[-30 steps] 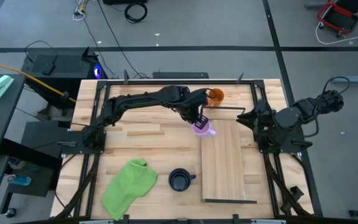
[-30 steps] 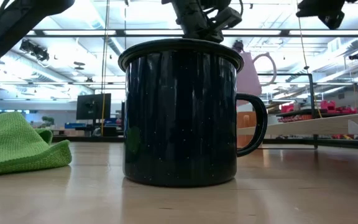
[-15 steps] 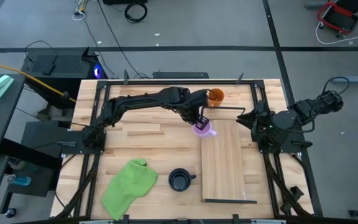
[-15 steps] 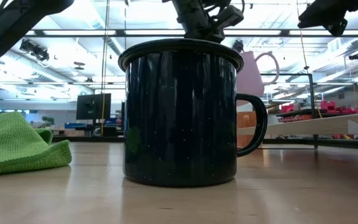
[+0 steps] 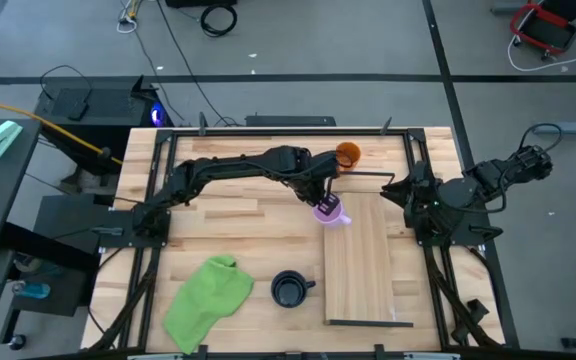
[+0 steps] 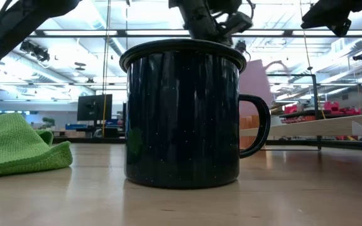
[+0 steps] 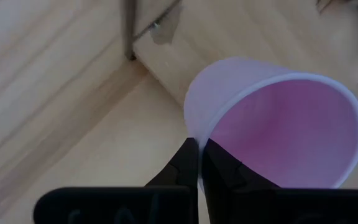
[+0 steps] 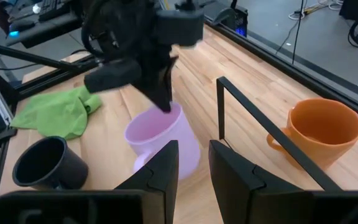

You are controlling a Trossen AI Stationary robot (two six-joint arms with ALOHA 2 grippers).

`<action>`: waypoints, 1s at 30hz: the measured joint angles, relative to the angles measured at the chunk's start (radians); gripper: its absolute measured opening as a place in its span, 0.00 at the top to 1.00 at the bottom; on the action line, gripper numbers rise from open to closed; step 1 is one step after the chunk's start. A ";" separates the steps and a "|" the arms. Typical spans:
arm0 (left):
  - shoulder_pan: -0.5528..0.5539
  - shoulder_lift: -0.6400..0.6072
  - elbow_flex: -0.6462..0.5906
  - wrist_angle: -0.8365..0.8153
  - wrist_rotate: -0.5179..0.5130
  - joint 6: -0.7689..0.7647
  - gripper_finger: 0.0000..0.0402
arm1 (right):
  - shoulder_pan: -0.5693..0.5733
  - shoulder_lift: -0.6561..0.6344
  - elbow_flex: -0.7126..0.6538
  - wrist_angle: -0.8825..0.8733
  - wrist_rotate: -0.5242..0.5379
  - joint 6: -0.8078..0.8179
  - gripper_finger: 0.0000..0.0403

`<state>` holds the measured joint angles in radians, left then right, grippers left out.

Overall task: Stack small to large cups/mugs on shelf
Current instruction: Put the light violet mug on the shelf

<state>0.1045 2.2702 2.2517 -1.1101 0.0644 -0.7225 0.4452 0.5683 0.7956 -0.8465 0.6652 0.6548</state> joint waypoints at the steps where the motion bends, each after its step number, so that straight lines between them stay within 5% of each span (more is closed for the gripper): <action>1: -0.003 0.003 0.000 -0.011 0.001 0.001 0.97 | 0.000 0.000 0.000 -0.001 0.000 0.000 0.76; 30: -0.001 0.038 0.000 0.009 0.013 0.002 0.97 | 0.000 0.032 0.000 -0.030 0.000 -0.003 0.76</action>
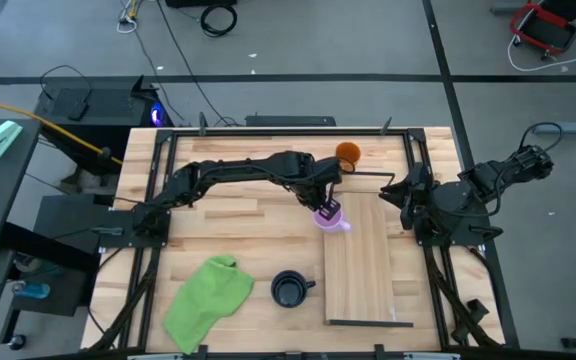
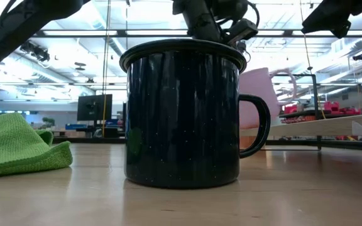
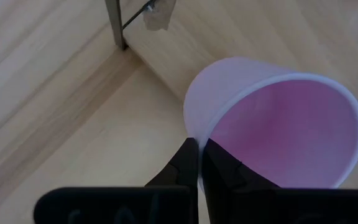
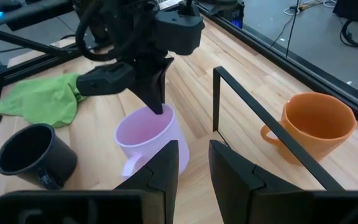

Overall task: Stack small to large cups/mugs on shelf
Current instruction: Put the light violet mug on the shelf

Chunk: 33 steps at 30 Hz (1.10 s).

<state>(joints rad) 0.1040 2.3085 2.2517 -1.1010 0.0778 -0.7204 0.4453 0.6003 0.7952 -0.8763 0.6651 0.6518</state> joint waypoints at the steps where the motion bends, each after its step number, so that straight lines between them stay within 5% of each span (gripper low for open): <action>1: 0.000 0.002 0.000 -0.002 0.002 0.000 0.97 | 0.000 0.000 0.000 0.000 0.000 0.000 0.76; 33: 0.006 0.002 0.000 0.060 0.024 0.050 0.97 | 0.000 0.000 0.000 -0.015 0.000 0.000 0.76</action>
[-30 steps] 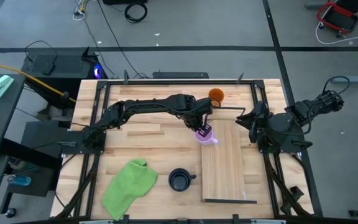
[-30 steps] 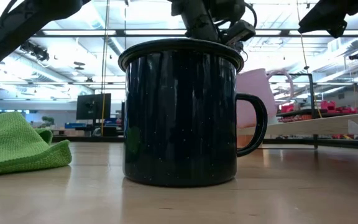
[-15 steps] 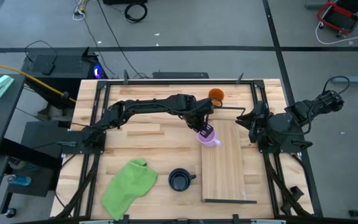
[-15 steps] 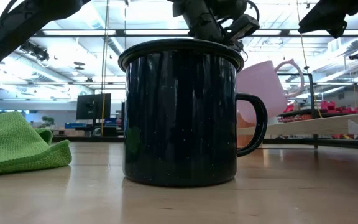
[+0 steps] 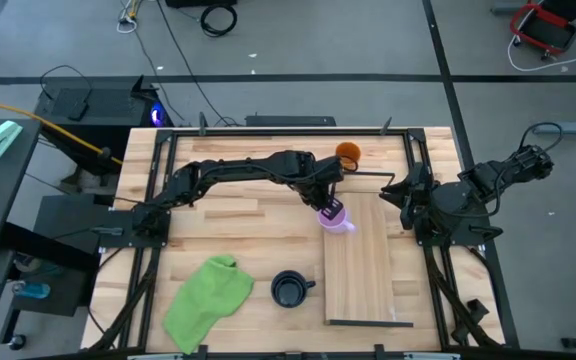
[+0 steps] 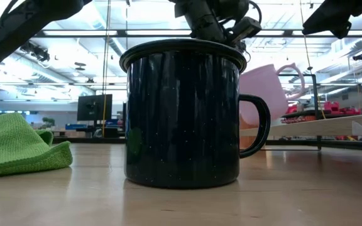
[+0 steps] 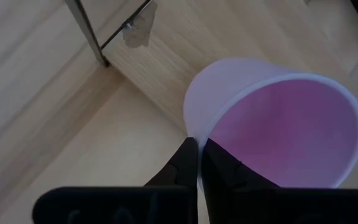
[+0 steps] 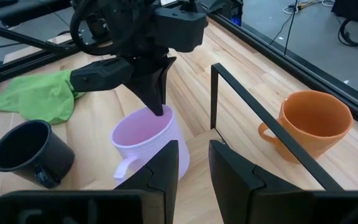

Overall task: Stack small to large cups/mugs on shelf
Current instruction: Put the light violet mug on the shelf

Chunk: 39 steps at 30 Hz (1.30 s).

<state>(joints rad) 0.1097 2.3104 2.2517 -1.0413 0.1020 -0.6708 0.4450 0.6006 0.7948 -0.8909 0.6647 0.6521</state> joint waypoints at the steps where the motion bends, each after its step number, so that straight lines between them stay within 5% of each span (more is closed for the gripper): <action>1: 0.000 0.000 0.000 0.003 0.000 0.002 0.96 | 0.000 0.000 0.000 0.000 0.000 0.000 0.76; 39: 0.011 0.000 0.000 0.089 0.091 0.027 0.80 | 0.000 0.000 0.000 -0.030 -0.001 0.008 0.76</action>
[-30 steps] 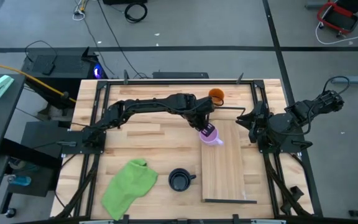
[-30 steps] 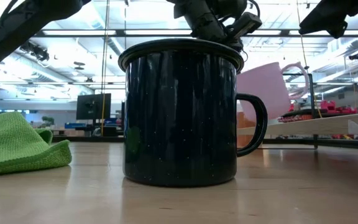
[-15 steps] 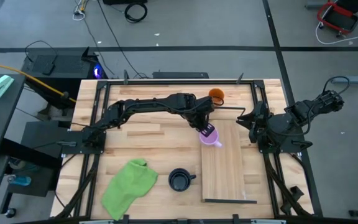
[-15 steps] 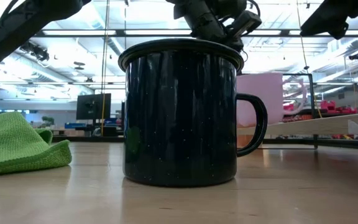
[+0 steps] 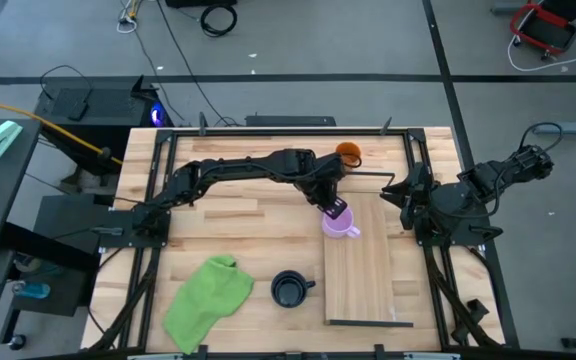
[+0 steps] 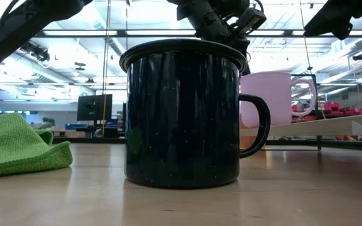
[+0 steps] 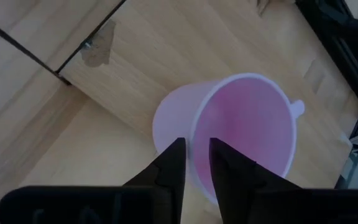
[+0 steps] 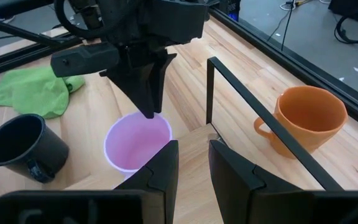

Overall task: Stack small to large cups/mugs on shelf
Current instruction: Put the light violet mug on the shelf

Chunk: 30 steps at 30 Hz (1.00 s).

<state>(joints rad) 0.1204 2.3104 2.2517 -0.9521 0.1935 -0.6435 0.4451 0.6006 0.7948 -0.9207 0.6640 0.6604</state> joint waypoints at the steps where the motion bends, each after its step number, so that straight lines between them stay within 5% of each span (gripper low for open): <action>1: 0.002 0.000 0.000 0.000 0.005 0.000 0.80 | 0.000 0.000 0.000 0.000 0.000 0.002 0.76; 21: 0.028 -0.020 0.000 -0.021 0.056 0.012 0.80 | 0.000 0.000 0.000 0.001 -0.044 0.071 0.76; 30: 0.067 -0.127 0.001 -0.179 -0.012 0.060 0.83 | 0.000 0.000 0.000 0.001 -0.045 0.101 0.76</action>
<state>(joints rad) 0.1871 2.1837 2.2524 -1.1314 0.1820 -0.5834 0.4452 0.6003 0.7948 -0.9201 0.6193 0.7616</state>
